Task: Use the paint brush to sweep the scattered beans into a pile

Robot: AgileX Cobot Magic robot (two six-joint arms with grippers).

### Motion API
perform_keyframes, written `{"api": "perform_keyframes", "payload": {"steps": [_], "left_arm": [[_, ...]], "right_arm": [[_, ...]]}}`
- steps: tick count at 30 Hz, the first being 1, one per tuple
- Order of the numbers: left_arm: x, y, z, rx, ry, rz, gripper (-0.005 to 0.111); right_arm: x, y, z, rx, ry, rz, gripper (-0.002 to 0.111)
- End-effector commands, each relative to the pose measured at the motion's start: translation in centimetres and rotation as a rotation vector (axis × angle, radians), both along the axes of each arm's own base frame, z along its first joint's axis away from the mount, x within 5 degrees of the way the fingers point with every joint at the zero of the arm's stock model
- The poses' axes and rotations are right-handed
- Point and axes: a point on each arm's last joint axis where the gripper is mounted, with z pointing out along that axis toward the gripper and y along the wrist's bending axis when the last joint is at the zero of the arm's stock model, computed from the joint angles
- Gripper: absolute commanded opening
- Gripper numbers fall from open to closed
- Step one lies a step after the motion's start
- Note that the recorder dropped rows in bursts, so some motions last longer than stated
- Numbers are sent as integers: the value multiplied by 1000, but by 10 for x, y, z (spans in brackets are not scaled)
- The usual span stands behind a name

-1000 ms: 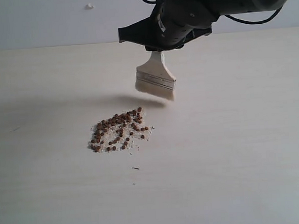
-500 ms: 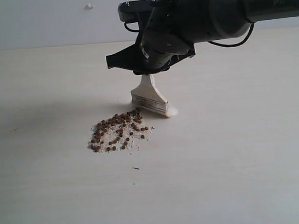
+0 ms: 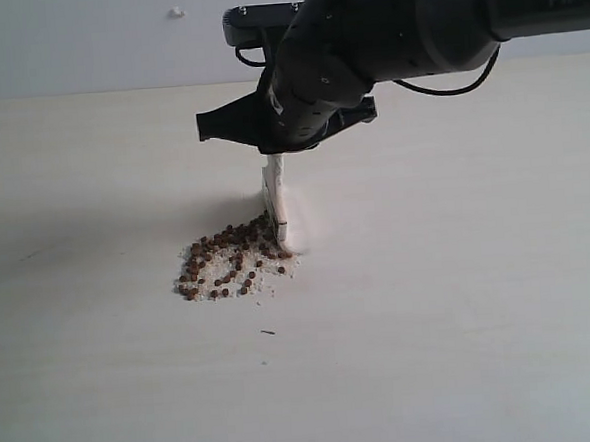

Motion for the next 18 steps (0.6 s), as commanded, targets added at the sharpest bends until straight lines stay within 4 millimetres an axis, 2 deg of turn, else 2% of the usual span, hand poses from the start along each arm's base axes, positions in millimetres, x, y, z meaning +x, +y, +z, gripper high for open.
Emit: {"api": "perform_keyframes", "payload": {"steps": [1, 9, 18], "left_arm": [[-1, 0, 0, -3, 1, -3, 0], [-1, 0, 0, -3, 1, -3, 0], [-1, 0, 0, -3, 1, -3, 0]], "right_arm": [[-4, -6, 11, -56, -10, 16, 0], [-3, -13, 20, -141, -62, 38, 0], [-2, -17, 46, -181, -192, 100, 0]]}}
